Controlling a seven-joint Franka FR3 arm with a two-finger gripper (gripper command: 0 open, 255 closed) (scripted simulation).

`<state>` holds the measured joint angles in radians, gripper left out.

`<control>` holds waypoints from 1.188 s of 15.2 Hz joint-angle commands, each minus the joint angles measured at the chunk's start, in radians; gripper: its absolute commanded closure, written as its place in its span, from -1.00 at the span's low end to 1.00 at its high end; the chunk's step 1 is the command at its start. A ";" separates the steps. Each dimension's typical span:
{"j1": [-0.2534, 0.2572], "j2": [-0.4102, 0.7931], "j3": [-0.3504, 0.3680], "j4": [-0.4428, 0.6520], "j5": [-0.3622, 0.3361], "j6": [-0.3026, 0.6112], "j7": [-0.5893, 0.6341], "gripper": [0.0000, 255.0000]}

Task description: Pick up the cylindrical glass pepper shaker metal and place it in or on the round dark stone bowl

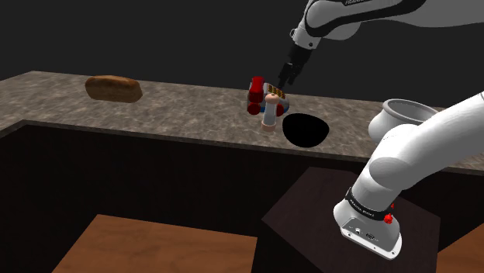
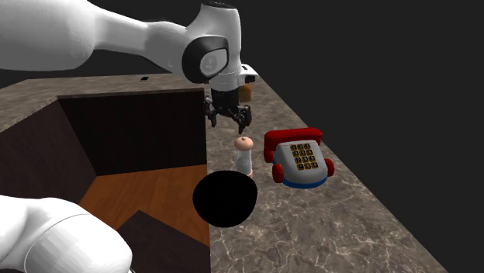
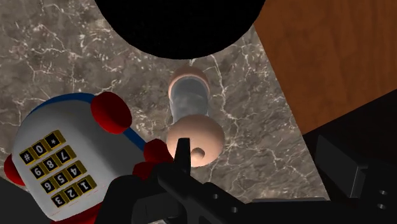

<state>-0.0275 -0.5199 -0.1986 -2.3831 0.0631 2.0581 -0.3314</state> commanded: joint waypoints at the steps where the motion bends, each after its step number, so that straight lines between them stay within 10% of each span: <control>1: 0.005 0.059 -0.033 0.000 0.015 0.051 -0.048 -1.00; 18: 0.034 0.243 -0.097 -0.021 0.092 0.231 -0.163 -1.00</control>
<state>0.0065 -0.2766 -0.2953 -2.4040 0.1548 2.2888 -0.4944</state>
